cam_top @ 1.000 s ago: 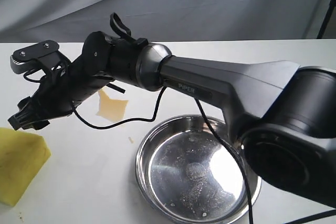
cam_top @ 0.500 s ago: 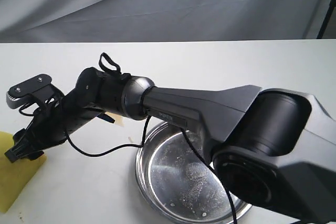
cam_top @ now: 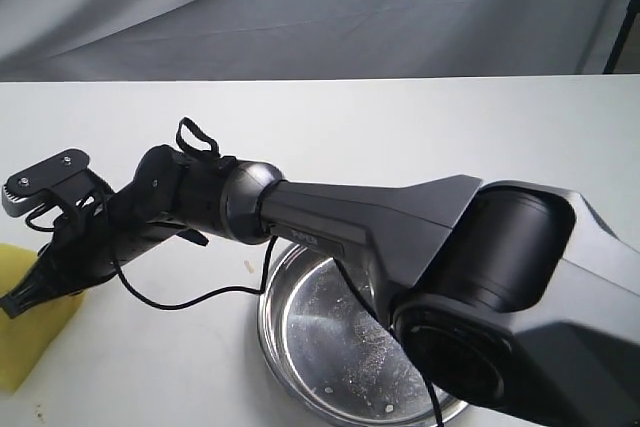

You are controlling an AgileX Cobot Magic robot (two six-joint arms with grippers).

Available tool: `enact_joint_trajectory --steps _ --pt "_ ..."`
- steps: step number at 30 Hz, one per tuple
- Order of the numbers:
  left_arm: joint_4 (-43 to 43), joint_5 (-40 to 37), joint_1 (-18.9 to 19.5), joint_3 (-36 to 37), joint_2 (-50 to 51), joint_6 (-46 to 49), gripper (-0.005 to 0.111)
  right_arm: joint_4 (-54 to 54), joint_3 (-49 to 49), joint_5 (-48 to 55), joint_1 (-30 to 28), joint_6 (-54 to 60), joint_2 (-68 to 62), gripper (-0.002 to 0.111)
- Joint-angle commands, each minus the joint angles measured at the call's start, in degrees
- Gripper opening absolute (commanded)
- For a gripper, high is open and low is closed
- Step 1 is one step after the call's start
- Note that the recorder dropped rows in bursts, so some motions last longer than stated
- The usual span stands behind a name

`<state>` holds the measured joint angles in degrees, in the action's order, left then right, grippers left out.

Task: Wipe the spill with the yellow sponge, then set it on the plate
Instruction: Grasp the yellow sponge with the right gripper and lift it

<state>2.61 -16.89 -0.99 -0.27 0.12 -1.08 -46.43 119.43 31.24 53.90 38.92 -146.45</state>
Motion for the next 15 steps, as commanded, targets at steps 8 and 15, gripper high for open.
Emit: enact_joint_trajectory --steps 8,15 --pt "0.6 0.5 -0.3 0.3 -0.1 -0.3 0.000 0.9 0.0 4.6 -5.7 -1.0 5.7 0.000" --pt "0.6 0.5 -0.3 0.3 -0.1 -0.3 0.000 1.3 0.0 9.2 -10.8 -1.2 9.6 0.000"
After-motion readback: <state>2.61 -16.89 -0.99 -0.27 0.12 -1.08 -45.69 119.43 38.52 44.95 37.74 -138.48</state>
